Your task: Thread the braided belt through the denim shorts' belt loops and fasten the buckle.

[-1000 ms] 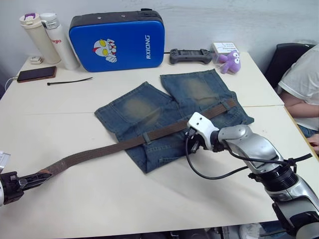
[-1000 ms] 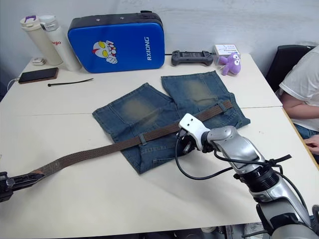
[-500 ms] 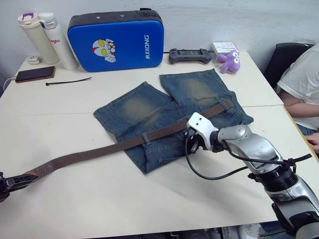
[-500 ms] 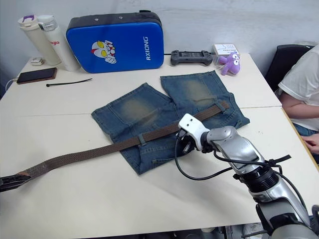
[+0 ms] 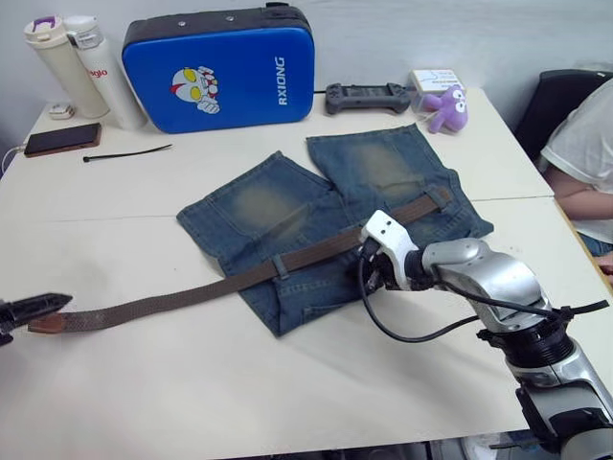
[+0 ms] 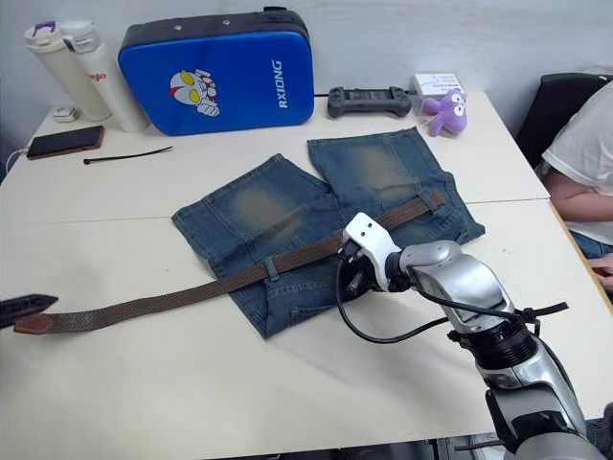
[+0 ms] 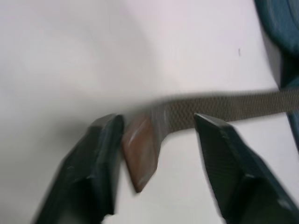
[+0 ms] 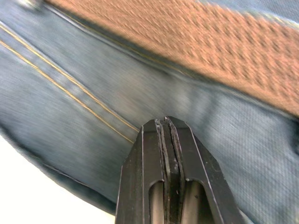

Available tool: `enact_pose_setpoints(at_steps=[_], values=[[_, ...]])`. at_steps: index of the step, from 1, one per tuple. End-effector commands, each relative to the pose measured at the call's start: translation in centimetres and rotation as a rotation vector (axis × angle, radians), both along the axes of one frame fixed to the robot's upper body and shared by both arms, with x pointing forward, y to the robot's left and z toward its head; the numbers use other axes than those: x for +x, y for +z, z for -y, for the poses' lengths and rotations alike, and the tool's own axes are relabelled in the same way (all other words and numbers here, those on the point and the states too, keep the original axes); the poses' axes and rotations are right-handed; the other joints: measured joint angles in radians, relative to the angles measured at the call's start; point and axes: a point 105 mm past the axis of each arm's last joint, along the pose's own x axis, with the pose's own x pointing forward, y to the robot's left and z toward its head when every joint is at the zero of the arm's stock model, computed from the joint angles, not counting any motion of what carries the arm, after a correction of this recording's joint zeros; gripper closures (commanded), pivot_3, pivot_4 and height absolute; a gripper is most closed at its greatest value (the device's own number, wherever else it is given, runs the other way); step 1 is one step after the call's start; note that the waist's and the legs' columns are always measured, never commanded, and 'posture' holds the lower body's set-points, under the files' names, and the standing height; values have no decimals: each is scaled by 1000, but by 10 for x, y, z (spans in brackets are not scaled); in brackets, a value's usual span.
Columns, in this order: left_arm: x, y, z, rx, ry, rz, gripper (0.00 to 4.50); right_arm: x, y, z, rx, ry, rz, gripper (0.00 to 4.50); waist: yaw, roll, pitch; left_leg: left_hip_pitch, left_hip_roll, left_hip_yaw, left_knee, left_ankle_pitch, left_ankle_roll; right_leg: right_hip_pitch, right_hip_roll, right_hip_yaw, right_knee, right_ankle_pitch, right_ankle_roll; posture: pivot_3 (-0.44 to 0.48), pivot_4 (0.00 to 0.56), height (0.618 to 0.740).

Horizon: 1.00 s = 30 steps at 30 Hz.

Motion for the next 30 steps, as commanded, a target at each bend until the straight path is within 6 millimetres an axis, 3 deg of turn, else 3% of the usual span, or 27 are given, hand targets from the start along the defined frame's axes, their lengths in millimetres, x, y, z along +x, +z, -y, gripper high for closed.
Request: enact_pose_setpoints(at_steps=[1,6,9,12,16,19,21,23,26,28,30], values=[[6,19,33,60,-226,51,79,-18,31,1,60,102,16,4500,0,2,1,-2,0,0,0,1,-2,-2,0,0,1,0,0,0,150,739],[14,36,79,103,-490,115,79,-32,50,10,108,152,-21,4500,4,2,1,-7,0,0,0,2,1,-3,0,0,-1,0,0,0,150,739],[17,46,105,128,-622,155,0,-38,57,18,101,161,-22,3448,10,2,1,-7,0,0,1,2,1,-3,0,0,-1,0,0,0,150,739],[15,61,136,144,-796,242,0,-44,72,31,103,164,-1,1985,11,4,2,-7,0,0,2,2,2,-2,0,0,-1,0,1,0,150,739],[21,73,177,156,-974,386,0,-38,93,50,131,86,90,85,13,5,3,-7,0,0,7,2,3,-2,0,-1,-1,0,1,0,150,739],[21,70,212,135,-1104,415,0,-34,95,68,97,14,145,33,14,5,3,-7,0,-1,13,1,5,0,2,-1,3,1,1,0,150,739],[21,57,243,120,-1192,436,0,-36,89,77,73,-23,156,33,9,7,3,-7,0,-1,16,1,5,1,2,-1,5,1,2,0,150,740],[21,38,268,178,-1255,467,0,-42,78,84,40,-51,132,33,8,11,4,-10,-8,-18,12,6,9,21,-5,-23,1,2,4,0,150,740],[19,28,289,174,-1310,524,0,-49,70,92,31,-91,85,33,16,14,5,-4,-20,-46,4,23,5,33,-20,-55,-10,1,4,0,150,740],[21,23,301,107,-1353,494,0,-58,67,100,14,-109,57,33,39,16,7,-7,-19,-45,12,22,5,32,-19,-54,-9,2,5,0,150,740],[29,10,313,166,-1384,479,0,-67,62,107,-15,-128,30,33,60,17,7,-7,-19,-45,16,21,5,33,-19,-54,-7,2,5,0,150,740]])
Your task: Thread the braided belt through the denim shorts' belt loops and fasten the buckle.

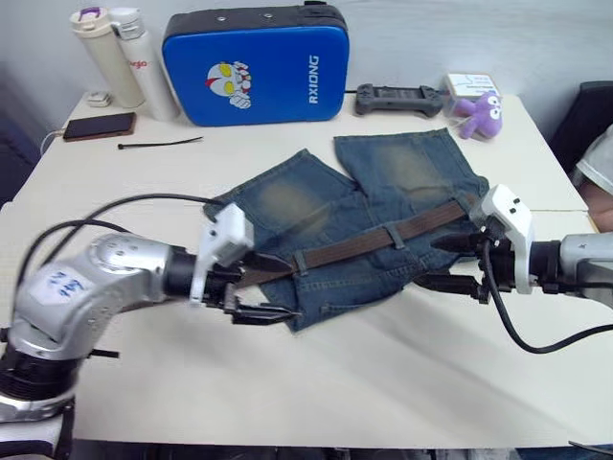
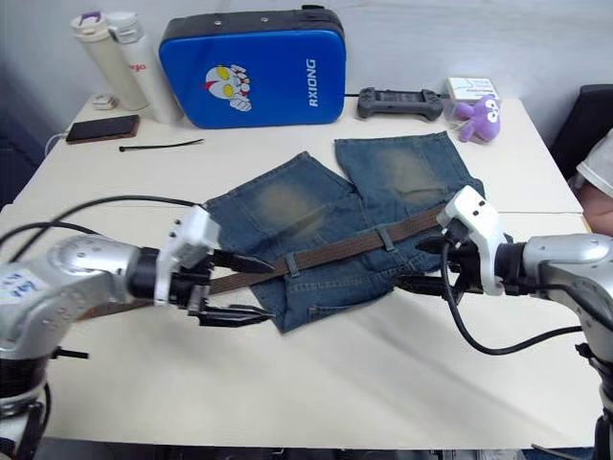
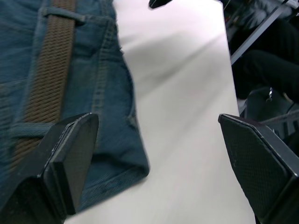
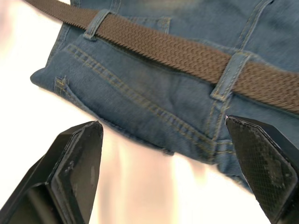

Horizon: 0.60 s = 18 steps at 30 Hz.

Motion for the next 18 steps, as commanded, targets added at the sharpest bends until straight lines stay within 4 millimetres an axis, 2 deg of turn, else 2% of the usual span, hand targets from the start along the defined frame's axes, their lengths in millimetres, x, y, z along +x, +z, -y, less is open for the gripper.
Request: enact_pose_setpoints(at_steps=[1,5,8,10,13,15,17,18], values=[[11,-16,20,68,-37,64,0,-15,7,9,-60,-11,13,33,16,1,0,0,0,0,1,0,0,1,0,1,0,1,1,0,150,740],[11,-48,43,139,-84,23,0,-21,3,22,-125,-71,-6,33,19,1,0,1,-1,2,2,-2,3,3,0,3,-6,2,4,0,150,740],[7,-79,46,234,-113,5,0,-23,1,33,-176,-115,-15,33,15,1,0,1,-1,5,1,-2,3,2,1,5,-4,3,5,0,150,740],[11,-92,43,271,-77,-13,0,-24,1,37,-194,-128,-15,33,14,1,0,2,0,6,0,-2,3,2,2,6,-3,3,5,0,150,740],[22,-105,33,337,-16,14,723,-25,1,40,-212,-139,-13,0,16,1,0,3,0,6,1,-2,3,2,2,7,-1,3,5,0,150,740],[33,-111,23,378,37,43,1602,-25,0,41,-217,-140,-9,0,17,1,0,3,0,7,2,-2,3,2,2,7,-1,3,5,0,150,740],[37,-110,14,394,51,59,2326,-24,0,40,-211,-136,-2,0,16,1,0,4,0,8,2,-2,3,2,2,9,-1,3,5,0,150,740],[37,-108,10,398,42,67,2837,-23,0,39,-205,-131,0,0,16,1,0,5,0,9,2,-2,3,2,2,10,-1,3,5,0,150,740]])
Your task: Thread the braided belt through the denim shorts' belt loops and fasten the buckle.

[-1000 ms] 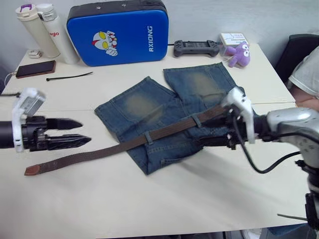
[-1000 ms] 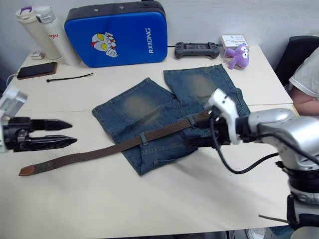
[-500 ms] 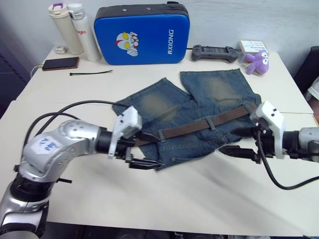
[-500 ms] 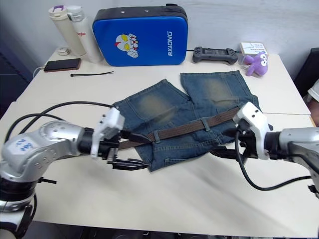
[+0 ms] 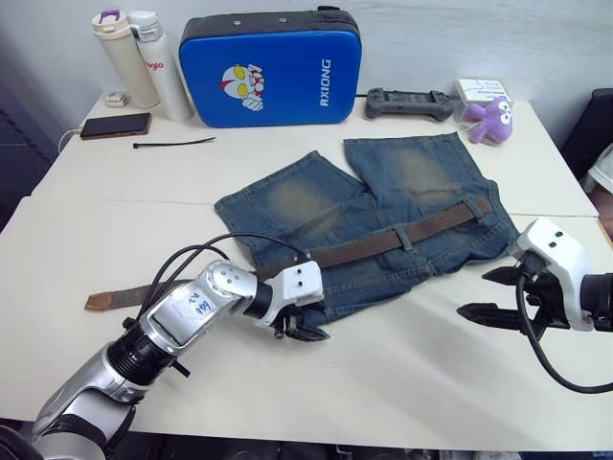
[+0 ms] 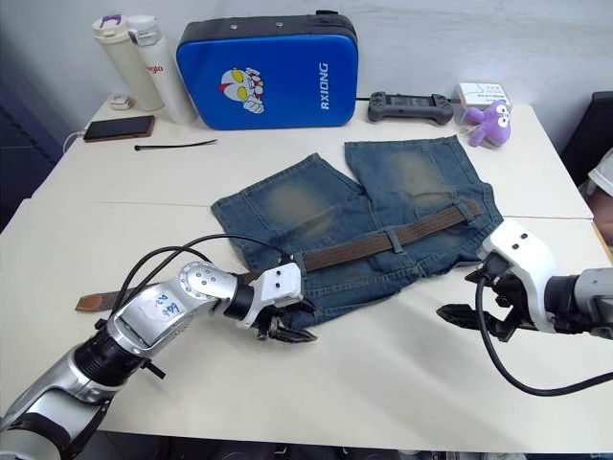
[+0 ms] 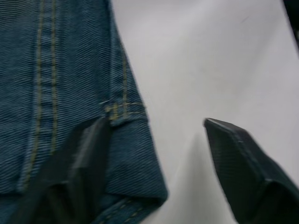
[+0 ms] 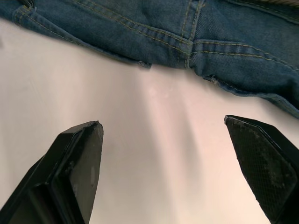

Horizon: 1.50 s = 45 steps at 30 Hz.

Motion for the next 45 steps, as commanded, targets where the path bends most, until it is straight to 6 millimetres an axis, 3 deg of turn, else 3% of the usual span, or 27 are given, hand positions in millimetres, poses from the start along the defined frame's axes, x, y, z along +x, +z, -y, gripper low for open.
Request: enact_pose_setpoints(at_steps=[1,2,5,12,22,29,31,36,40,41,45], values=[[16,-12,-36,114,64,54,3025,3,10,-2,-20,22,70,0,-1,0,0,2,0,2,-1,0,0,0,0,2,0,0,0,0,150,740],[16,-10,-42,118,46,65,3546,4,8,-3,-19,29,69,0,-2,0,0,3,0,3,-1,0,0,1,0,3,-1,0,0,0,150,740],[12,-3,-71,150,-27,72,4438,5,3,-9,-10,69,62,0,-7,0,0,6,1,7,-3,0,0,1,2,7,0,0,0,0,150,740],[28,3,-123,246,-40,107,4438,9,-5,-18,-8,129,64,0,-28,-1,0,11,4,12,-4,-2,-1,0,5,14,3,-1,-2,0,150,740],[54,7,-178,321,30,156,4438,17,-9,-27,-1,193,69,0,-27,0,0,11,4,13,-3,-5,3,-1,4,15,3,-1,-2,0,150,740],[49,16,-194,259,126,123,4438,23,-11,-37,18,243,73,0,-30,0,0,11,4,13,-3,-5,3,-1,4,15,4,-1,-2,0,150,740],[41,23,-196,202,146,70,3570,26,-12,-39,25,254,75,0,-35,0,0,12,4,13,-3,-6,3,-1,4,16,5,-1,-2,0,150,740],[24,49,-203,82,244,26,1985,32,-10,-44,43,290,81,0,-56,0,0,11,5,13,-3,-6,3,-2,4,16,6,-1,-2,0,150,740],[11,71,-206,-43,329,-30,326,44,-2,-44,109,285,108,0,-55,0,1,10,5,14,-3,-6,3,-4,4,17,6,-1,-2,0,150,740],[12,79,-207,-96,377,-44,53,50,2,-44,149,267,116,0,-53,0,1,10,5,14,-3,-6,3,-4,4,17,6,-1,-2,0,150,740],[30,96,-217,-289,607,-48,53,81,10,-38,247,142,166,0,-50,0,1,9,5,14,-3,-6,3,-5,4,18,6,-1,-2,0,150,740]])
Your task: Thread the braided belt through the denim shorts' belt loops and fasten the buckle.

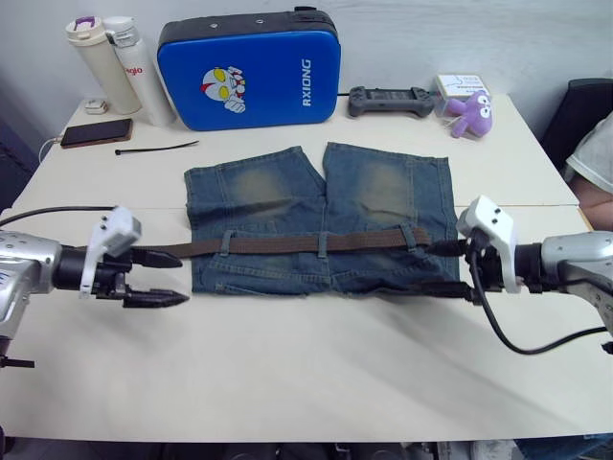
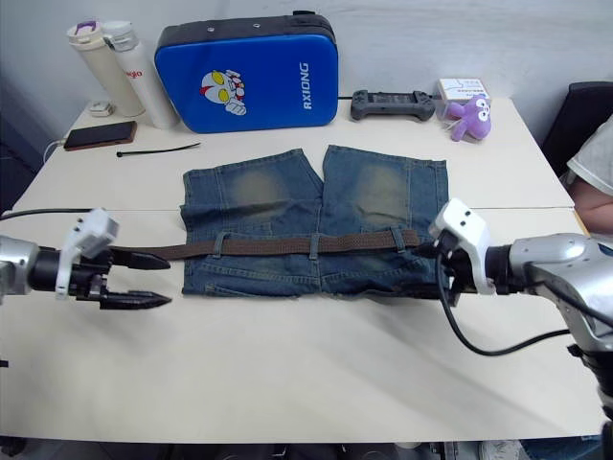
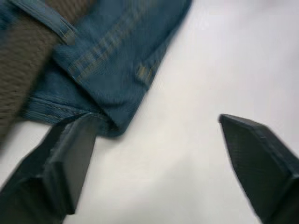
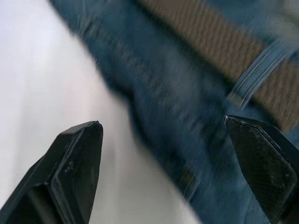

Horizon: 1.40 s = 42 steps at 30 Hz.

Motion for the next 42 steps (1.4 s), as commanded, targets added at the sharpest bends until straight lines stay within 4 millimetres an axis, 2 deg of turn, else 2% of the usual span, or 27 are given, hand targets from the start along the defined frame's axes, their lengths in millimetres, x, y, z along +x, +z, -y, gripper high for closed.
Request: enact_pose_setpoints(at_steps=[1,4,7,10,11,14,17,21,22,26,30,31,33,36,38,39,42], values=[[21,54,-12,-364,387,46,53,52,26,5,223,-159,79,0,3,0,0,0,0,0,0,0,0,0,0,0,0,0,0,0,150,740],[40,45,-22,-418,586,-6,53,67,29,4,303,-230,52,0,6,0,0,-1,0,0,1,-1,1,0,0,0,0,0,0,0,150,740],[51,48,2,-558,589,-131,53,81,28,4,356,-284,7,0,7,0,0,-1,-1,0,1,-1,1,-1,-1,0,1,0,0,0,150,740],[60,43,21,-572,584,-194,53,97,21,12,364,-384,-16,0,8,-1,0,-3,-1,2,2,-1,1,-5,0,1,5,0,0,0,150,740],[63,41,27,-574,587,-214,53,99,20,11,375,-397,-31,0,9,-1,0,-12,-1,3,5,3,-5,-13,0,2,11,0,1,0,150,740],[67,33,36,-542,598,-254,53,100,19,7,420,-399,-86,0,12,-1,0,-17,-1,3,9,3,-5,-17,0,2,14,1,1,0,150,740],[65,15,40,-459,612,-313,53,99,11,8,404,-402,-122,0,11,-1,0,-17,-1,4,9,3,-5,-17,0,2,14,1,1,0,150,740],[64,8,48,-436,589,-345,53,93,4,4,424,-379,-183,0,4,-1,0,-17,-1,5,9,3,-6,-17,0,3,15,1,1,0,150,740],[65,8,50,-440,583,-348,0,92,1,2,430,-372,-196,520,2,-1,0,-17,-1,5,9,3,-6,-17,0,3,15,1,1,0,150,740],[68,13,56,-453,558,-349,0,88,-1,-4,478,-316,-204,1771,2,-1,0,-16,-1,5,9,4,-6,-17,0,4,16,1,1,0,150,740],[69,19,57,-472,545,-353,0,83,-4,-4,481,-288,-208,3727,5,-1,0,-16,-2,6,9,3,-6,-17,0,4,15,1,1,0,150,740],[69,21,57,-479,544,-355,0,82,-5,-4,476,-281,-207,4091,5,-1,0,-16,-2,6,9,3,-6,-17,0,4,15,1,1,0,150,740],[69,23,59,-495,533,-367,0,79,-6,-5,474,-267,-205,4148,5,-1,0,-16,-2,6,9,3,-6,-17,0,4,15,1,1,0,150,740],[66,21,60,-471,514,-369,832,75,-6,-7,476,-250,-203,4148,4,-1,0,-16,-2,6,9,3,-6,-17,0,4,16,1,1,0,150,740],[66,20,60,-462,507,-364,1674,74,-5,-8,477,-247,-199,4148,2,-1,0,-16,-2,6,9,3,-6,-17,0,4,16,1,1,0,150,740],[66,20,60,-458,503,-362,2326,74,-5,-8,479,-246,-197,4148,0,-1,0,-16,-2,6,9,4,-6,-17,0,4,16,1,1,0,150,740],[65,22,59,-456,496,-358,3589,73,-4,-9,482,-244,-191,4148,-1,-1,0,-16,-2,6,9,4,-6,-18,0,4,16,1,1,0,150,740]])
